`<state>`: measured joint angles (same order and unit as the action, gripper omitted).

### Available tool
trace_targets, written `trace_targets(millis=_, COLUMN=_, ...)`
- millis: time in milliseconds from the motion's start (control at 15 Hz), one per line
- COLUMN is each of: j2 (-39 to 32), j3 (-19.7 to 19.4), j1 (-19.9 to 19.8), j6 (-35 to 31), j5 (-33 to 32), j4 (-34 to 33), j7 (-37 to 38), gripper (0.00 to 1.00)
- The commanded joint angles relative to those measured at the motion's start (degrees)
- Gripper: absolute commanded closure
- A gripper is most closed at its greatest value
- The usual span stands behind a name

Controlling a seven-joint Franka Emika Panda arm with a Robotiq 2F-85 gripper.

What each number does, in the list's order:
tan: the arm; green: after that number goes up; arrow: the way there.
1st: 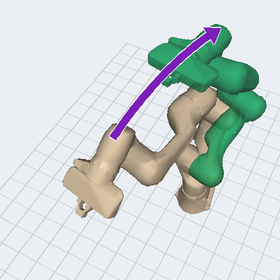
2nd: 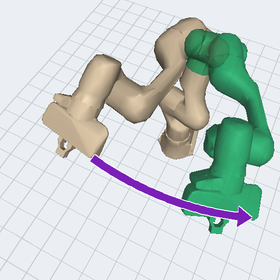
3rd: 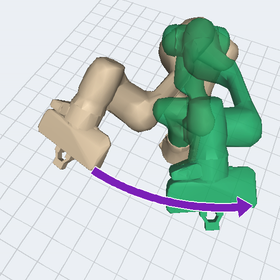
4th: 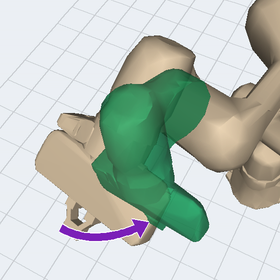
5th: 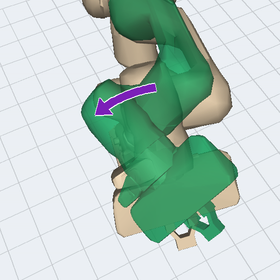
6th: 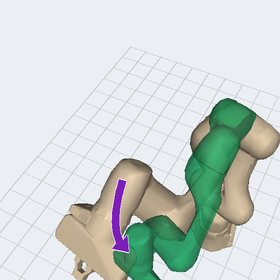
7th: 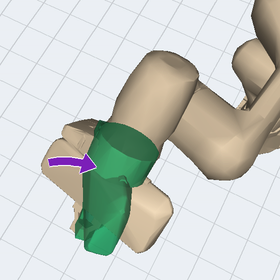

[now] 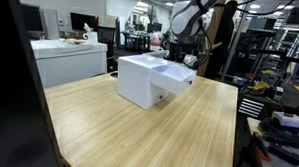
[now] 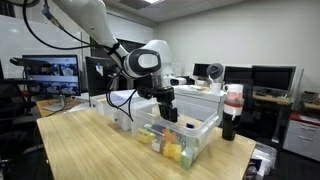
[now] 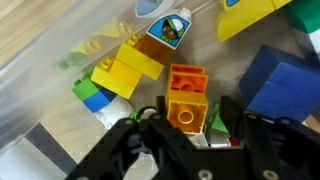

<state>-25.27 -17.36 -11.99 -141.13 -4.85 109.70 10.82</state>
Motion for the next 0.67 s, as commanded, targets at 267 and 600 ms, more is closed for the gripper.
trace_targets(millis=267, j2=1.9, j3=1.4, j1=-0.7, j6=1.0, j5=1.0, j4=0.4, j7=-1.0, gripper=0.88)
trace_targets(millis=600, j2=4.9, j3=2.4, j1=-0.8, j6=2.9, j5=2.2, j4=0.5, j7=-2.5, gripper=0.88)
